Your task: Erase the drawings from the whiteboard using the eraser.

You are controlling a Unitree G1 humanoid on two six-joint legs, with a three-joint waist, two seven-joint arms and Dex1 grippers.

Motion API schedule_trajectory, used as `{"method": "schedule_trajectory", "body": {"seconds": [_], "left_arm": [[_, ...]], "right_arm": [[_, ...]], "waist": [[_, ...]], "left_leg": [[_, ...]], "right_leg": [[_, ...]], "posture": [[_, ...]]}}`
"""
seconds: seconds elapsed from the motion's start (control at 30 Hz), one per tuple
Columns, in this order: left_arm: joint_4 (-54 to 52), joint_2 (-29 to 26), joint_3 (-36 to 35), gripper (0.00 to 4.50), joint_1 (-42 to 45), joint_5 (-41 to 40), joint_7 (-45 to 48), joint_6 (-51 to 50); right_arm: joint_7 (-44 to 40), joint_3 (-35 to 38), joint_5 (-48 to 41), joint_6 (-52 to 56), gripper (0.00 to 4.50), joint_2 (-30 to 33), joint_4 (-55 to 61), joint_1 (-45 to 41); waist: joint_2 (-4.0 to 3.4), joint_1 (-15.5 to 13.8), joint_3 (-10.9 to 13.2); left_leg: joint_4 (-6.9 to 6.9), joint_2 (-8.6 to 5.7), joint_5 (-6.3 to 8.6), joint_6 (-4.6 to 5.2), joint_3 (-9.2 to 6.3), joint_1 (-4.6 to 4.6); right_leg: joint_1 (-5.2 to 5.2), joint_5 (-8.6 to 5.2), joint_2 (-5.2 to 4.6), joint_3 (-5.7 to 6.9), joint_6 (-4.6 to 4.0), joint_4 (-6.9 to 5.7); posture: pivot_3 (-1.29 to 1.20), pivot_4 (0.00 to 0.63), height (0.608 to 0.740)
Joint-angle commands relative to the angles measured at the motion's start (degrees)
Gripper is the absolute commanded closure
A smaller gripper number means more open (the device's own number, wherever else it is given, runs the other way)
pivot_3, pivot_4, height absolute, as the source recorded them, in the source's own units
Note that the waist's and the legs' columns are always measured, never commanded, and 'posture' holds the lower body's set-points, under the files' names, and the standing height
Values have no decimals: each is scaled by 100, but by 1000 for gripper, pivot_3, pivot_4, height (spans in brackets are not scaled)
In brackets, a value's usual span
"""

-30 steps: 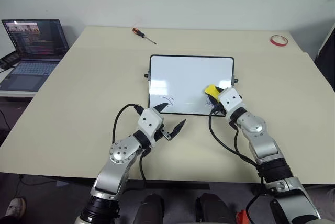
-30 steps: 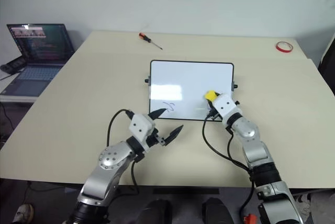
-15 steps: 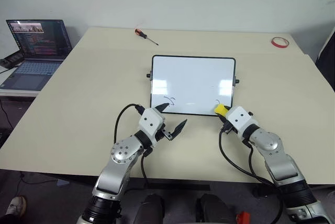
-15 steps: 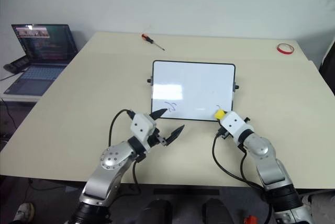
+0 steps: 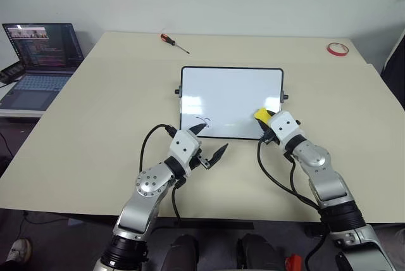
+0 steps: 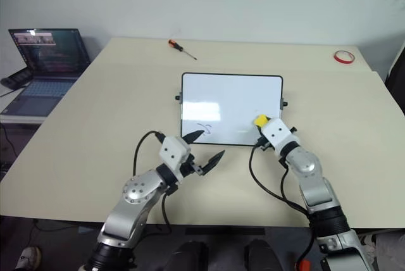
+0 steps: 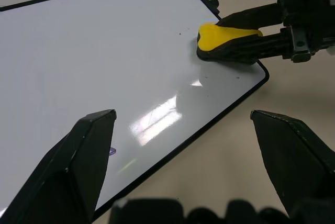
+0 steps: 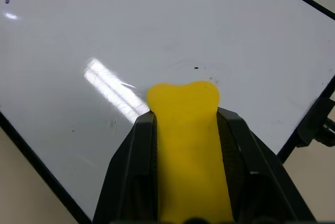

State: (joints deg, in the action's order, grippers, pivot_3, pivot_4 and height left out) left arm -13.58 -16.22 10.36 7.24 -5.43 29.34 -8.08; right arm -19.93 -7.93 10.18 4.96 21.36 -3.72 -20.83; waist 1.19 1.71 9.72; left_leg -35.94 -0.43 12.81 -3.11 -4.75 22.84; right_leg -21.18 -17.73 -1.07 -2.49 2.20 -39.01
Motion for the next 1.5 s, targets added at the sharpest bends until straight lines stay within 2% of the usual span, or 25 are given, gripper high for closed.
{"method": "schedule_trajectory", "body": {"seconds": [0.03, 0.53, 0.8, 1.1, 1.3, 1.5], "left_arm": [[-140, 10, -22, 0, 38, 7, -37, 61], [-70, 88, 63, 0, 73, -14, -2, 82], [-54, 45, 29, 0, 83, -26, 46, 97], [-236, -5, -10, 0, -92, 16, -64, 68], [-244, 0, -25, 0, -94, 35, -122, 61], [-265, -1, 6, 0, -123, 19, -147, 40]], "right_arm": [[0, -53, 217, 230, 3305, 114, -83, 19], [-259, 124, 295, 1107, 3305, 693, 1093, 1293], [-59, 116, -52, 546, 3305, 104, 959, 668], [3, -97, -8, -45, 3305, -258, 385, 19], [-40, -487, 664, 29, 3305, 138, 34, 56], [-51, -294, 739, 316, 3305, 457, 178, 363]], "waist": [[0, 5, 0], [9, -17, -7], [7, 33, -6], [6, 8, -4], [5, 1, -4], [10, -22, -8]], "left_leg": [[-1, 1, 0, 0, 1, -3], [-5, 1, 0, 0, -4, -14], [-4, 7, -1, 0, 3, -15], [1, 0, 0, 0, 1, 1], [0, -1, 0, 0, 0, 1], [-3, -1, 0, 0, -4, -7]], "right_leg": [[1, 0, 0, -1, 0, -2], [18, 0, 0, 3, 1, -1], [12, 0, 2, -5, 1, -2], [-3, 0, 1, -2, 1, 0], [-2, 0, 0, 0, 0, 0], [11, 0, 0, 3, 0, -1]], "posture": [[0, 150, 740], [0, 150, 740], [0, 150, 740], [0, 150, 740], [0, 150, 740], [0, 150, 740]]}}
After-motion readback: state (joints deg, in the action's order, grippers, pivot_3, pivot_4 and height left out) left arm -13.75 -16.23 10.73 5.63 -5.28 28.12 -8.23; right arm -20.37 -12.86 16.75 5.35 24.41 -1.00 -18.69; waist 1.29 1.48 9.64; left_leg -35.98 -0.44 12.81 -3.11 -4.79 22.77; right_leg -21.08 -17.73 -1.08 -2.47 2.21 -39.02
